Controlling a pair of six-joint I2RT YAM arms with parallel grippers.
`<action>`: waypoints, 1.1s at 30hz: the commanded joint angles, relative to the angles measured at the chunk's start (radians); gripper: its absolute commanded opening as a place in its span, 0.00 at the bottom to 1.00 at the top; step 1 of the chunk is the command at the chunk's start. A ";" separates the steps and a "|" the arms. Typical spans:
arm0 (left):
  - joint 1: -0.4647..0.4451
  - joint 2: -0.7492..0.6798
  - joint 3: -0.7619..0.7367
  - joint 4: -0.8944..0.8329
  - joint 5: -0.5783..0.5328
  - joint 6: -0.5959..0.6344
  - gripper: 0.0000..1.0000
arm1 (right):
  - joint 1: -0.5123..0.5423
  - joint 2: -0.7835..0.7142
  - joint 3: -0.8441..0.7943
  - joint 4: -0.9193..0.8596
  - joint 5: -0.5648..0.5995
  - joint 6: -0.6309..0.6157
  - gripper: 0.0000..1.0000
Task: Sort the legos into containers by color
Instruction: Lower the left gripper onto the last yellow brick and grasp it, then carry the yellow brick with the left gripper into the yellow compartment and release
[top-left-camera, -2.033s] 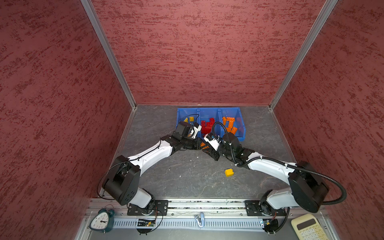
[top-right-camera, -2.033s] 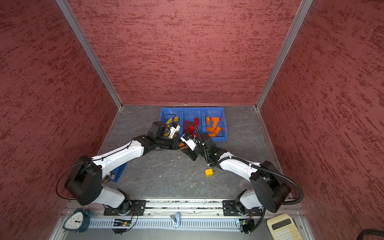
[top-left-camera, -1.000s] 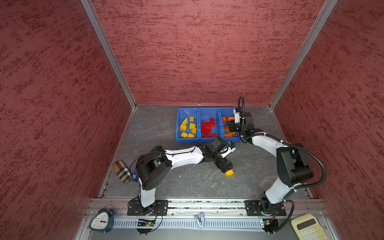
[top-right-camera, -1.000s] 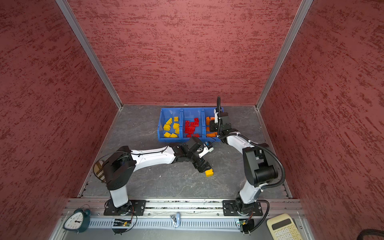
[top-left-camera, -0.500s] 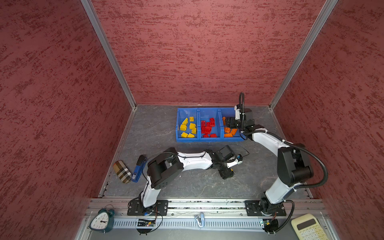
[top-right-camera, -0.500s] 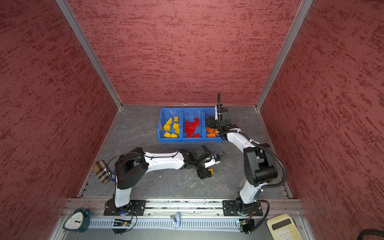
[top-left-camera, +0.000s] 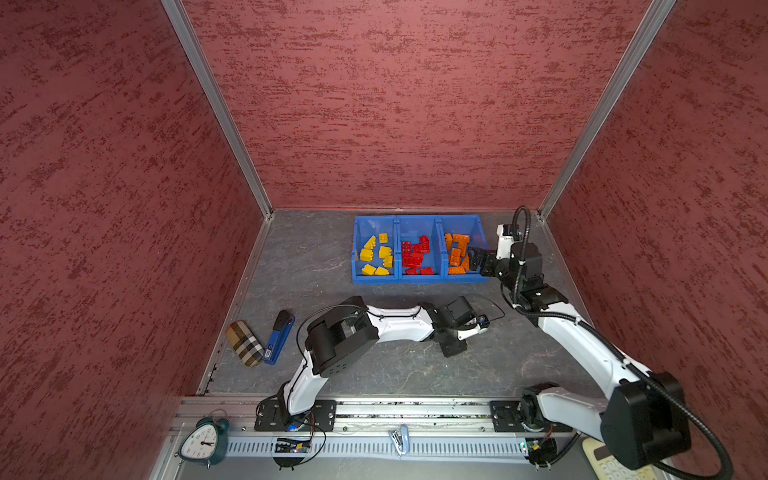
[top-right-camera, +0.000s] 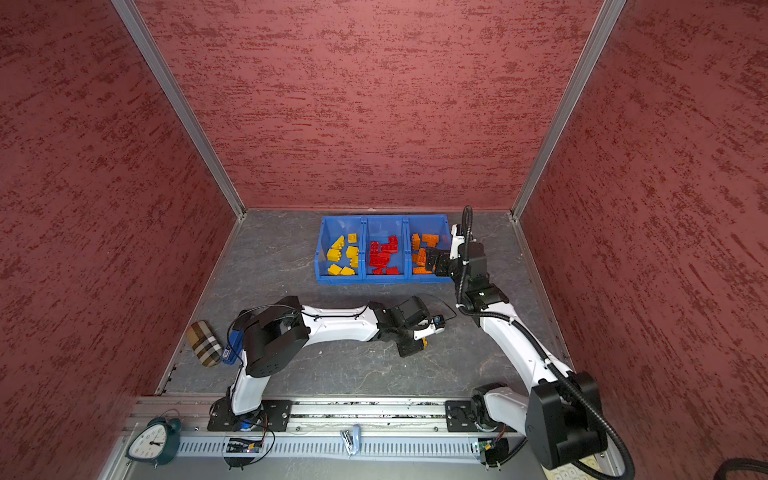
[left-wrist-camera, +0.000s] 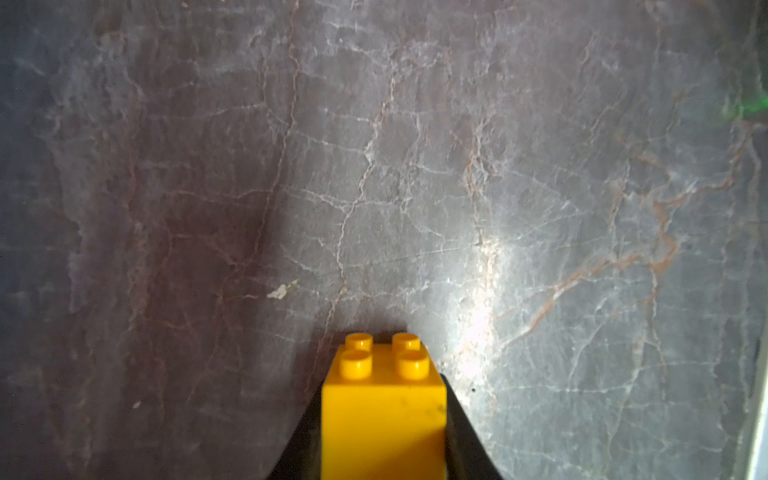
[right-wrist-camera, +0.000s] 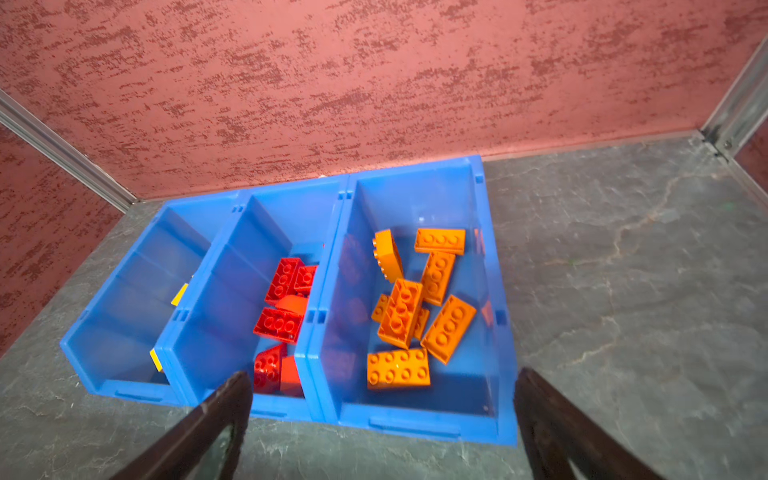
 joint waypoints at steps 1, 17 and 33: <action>0.009 -0.008 -0.015 0.005 -0.009 -0.053 0.16 | -0.004 -0.044 -0.039 0.020 0.029 0.042 0.99; 0.354 -0.456 -0.321 0.131 -0.152 -0.529 0.05 | -0.005 -0.058 -0.132 0.301 -0.052 0.110 0.99; 0.626 -0.275 -0.118 0.143 -0.261 -0.692 0.08 | -0.005 0.053 -0.045 0.243 -0.018 0.141 0.99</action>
